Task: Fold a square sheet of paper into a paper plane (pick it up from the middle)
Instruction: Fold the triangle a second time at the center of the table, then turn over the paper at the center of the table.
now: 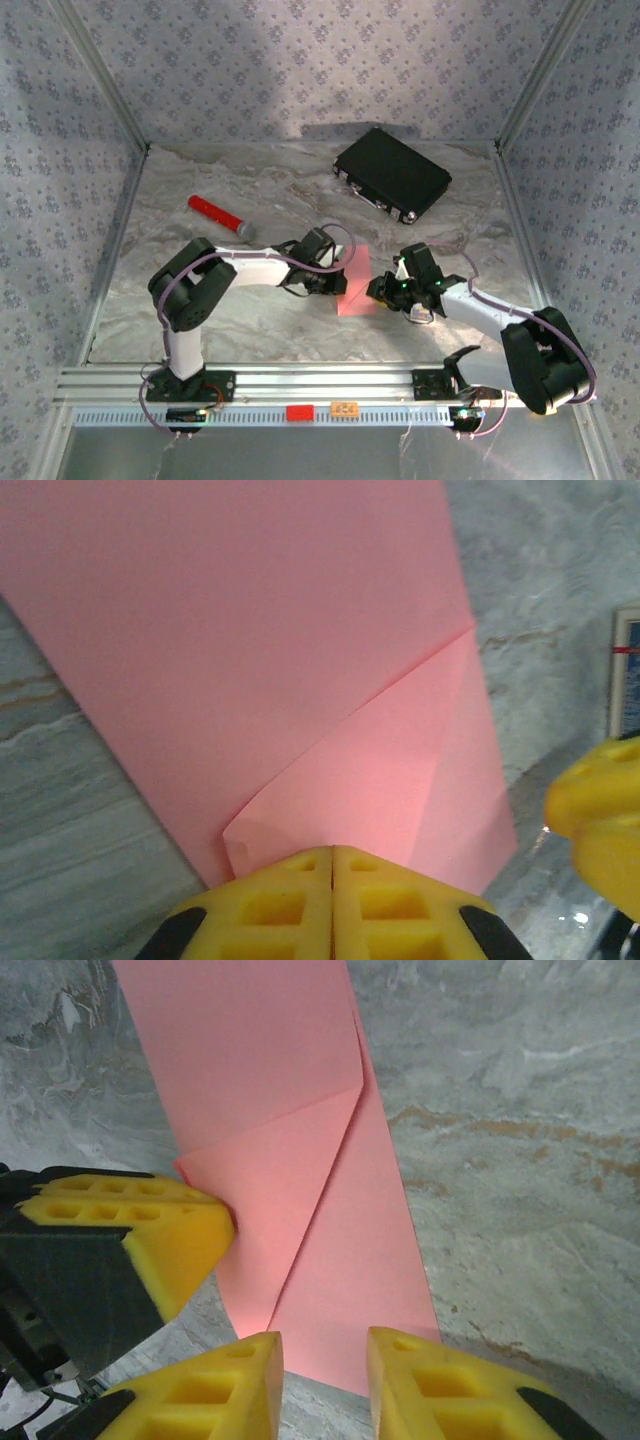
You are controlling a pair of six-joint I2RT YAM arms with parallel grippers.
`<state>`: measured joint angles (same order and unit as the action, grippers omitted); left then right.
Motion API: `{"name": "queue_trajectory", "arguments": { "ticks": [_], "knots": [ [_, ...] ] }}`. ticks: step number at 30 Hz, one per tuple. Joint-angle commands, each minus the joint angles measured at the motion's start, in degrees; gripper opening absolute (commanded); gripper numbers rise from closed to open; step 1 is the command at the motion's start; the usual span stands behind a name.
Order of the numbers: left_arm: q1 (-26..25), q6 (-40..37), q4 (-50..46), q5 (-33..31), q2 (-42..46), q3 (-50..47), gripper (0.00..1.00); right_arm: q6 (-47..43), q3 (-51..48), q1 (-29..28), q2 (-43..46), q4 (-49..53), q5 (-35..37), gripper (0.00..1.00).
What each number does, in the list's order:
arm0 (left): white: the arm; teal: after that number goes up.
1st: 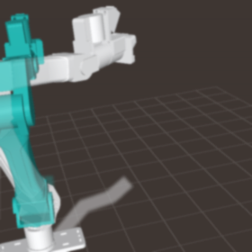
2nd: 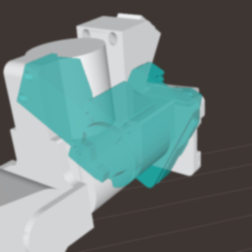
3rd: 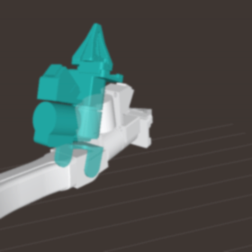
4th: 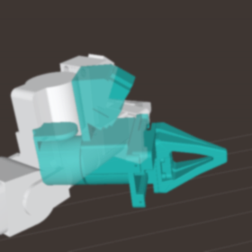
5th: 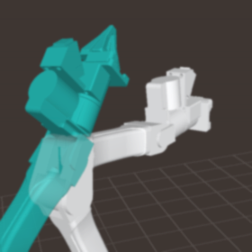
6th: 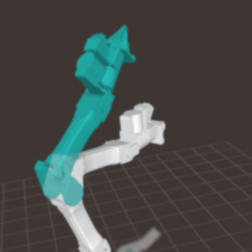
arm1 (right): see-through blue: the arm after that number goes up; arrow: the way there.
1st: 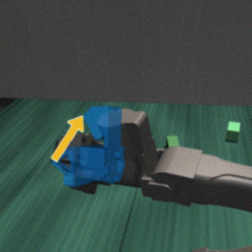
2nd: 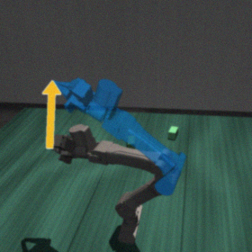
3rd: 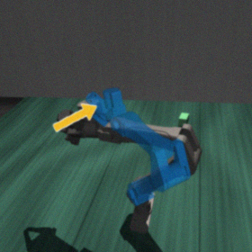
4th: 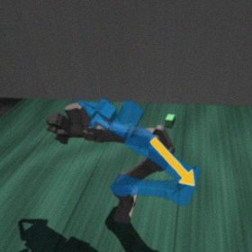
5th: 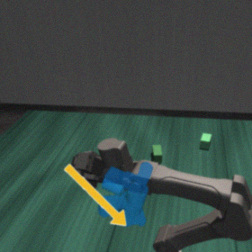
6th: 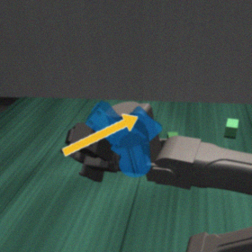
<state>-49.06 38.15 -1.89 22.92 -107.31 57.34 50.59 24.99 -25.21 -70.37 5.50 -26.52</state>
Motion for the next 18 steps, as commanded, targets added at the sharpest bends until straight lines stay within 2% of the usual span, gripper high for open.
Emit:
{"name": "queue_trajectory", "arguments": {
  "ticks": [1,8,18],
  "knots": [
    [0.25,-1.94,-1.66,-0.96,-0.81,-0.33,0.07,0.63,-0.56,-0.61,0.85,3.17,0.41,0.34],
    [-0.21,-1.57,-0.50,-0.86,-0.97,-2.37,0.06,0.90,0.31,-1.85,-0.73,3.88,0.29,0.40],
    [-0.34,-1.47,-0.04,-0.60,-0.96,-2.63,0.06,2.19,0.67,-2.89,-3.64,-0.37,0.60,0.41]
  ]
}}
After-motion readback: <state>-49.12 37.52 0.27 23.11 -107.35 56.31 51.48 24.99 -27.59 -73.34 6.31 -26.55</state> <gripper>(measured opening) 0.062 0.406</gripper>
